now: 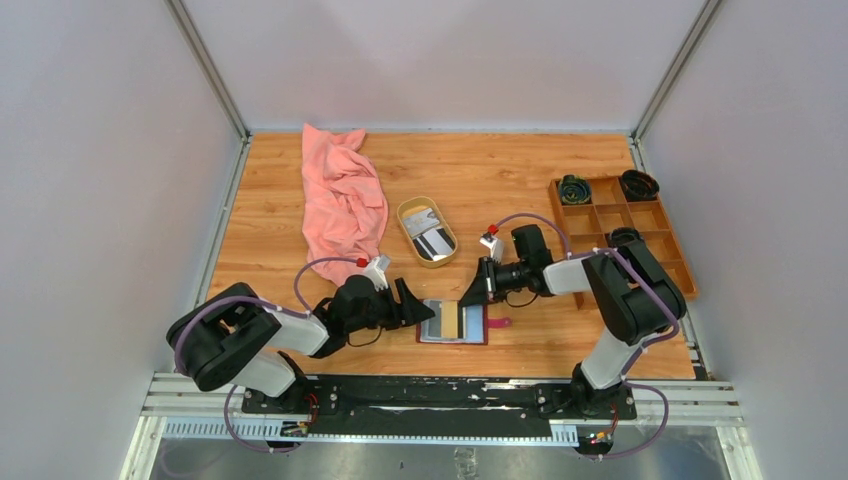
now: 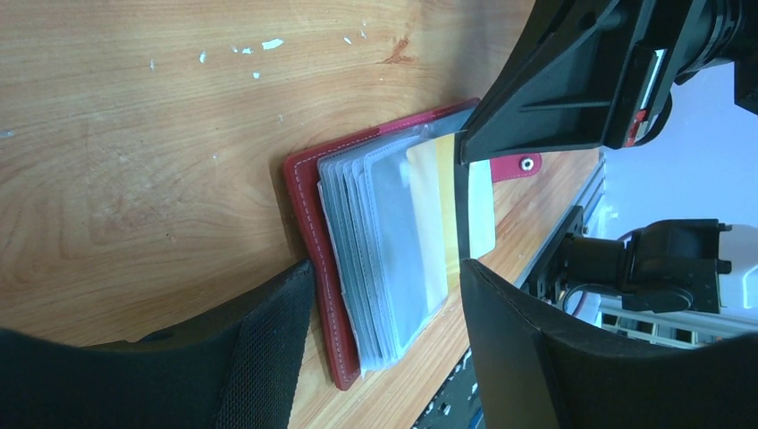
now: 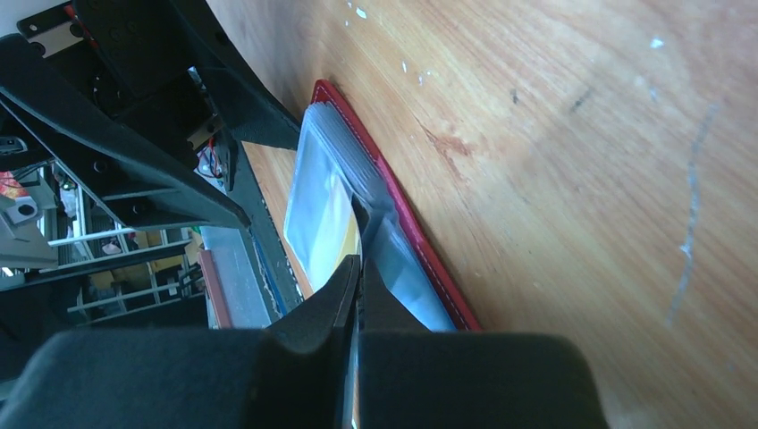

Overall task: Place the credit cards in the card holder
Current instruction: Insert the credit card into the card holder.

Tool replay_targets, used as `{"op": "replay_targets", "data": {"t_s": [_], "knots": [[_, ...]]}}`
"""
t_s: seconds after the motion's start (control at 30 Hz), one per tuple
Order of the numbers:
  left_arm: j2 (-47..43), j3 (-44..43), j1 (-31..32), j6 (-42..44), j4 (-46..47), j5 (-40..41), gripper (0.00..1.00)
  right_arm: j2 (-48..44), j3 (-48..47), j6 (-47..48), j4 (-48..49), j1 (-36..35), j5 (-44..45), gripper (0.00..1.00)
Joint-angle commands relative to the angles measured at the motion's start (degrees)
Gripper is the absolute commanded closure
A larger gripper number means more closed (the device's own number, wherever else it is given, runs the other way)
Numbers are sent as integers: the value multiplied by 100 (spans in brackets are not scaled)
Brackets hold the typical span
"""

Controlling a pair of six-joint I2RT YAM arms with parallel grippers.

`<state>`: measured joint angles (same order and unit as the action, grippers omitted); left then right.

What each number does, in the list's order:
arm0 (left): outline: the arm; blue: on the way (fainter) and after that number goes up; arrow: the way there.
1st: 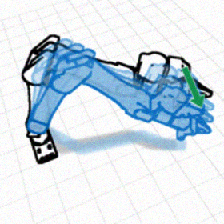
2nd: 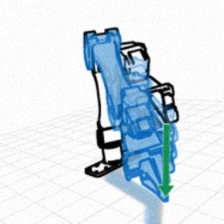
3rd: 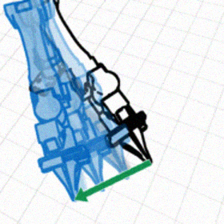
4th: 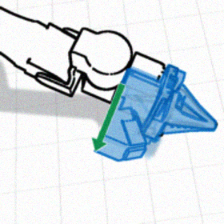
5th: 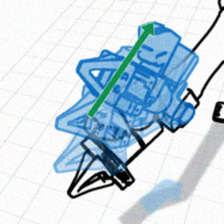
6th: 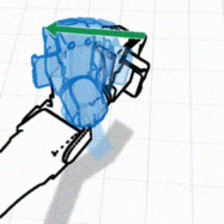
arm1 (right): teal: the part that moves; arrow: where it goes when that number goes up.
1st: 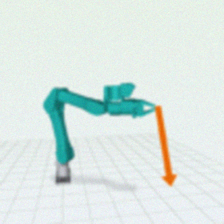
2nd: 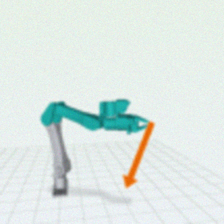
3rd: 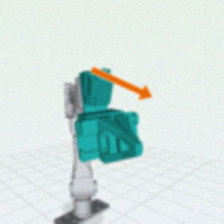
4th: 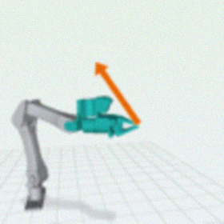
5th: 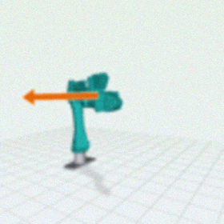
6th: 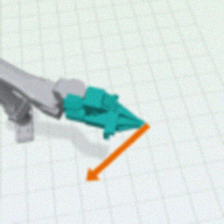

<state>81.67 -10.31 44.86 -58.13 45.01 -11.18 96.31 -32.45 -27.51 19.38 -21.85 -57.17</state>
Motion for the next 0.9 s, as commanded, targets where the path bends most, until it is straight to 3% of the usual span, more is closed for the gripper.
{"op": "replay_targets", "data": {"t_s": [0.0, 0.27, 0.57, 0.73, 0.87], "knots": [[254, 90, 58, 170, -775, 158, 32, 221, -206, -128, -206, -307, 242, 100], [128, 174, 58, 124, -775, 230, 32, 561, -292, -644, 161, -478, 285, 100], [-140, 274, 59, -10, -775, 357, 29, 570, 156, -1698, 1469, -417, 390, 100], [-159, 283, 73, -26, -775, 392, 26, 606, 114, -1626, 1430, -442, 343, 100], [-122, 283, 84, -28, -767, 399, 25, 506, -230, -738, 478, -468, 218, 75]]}}
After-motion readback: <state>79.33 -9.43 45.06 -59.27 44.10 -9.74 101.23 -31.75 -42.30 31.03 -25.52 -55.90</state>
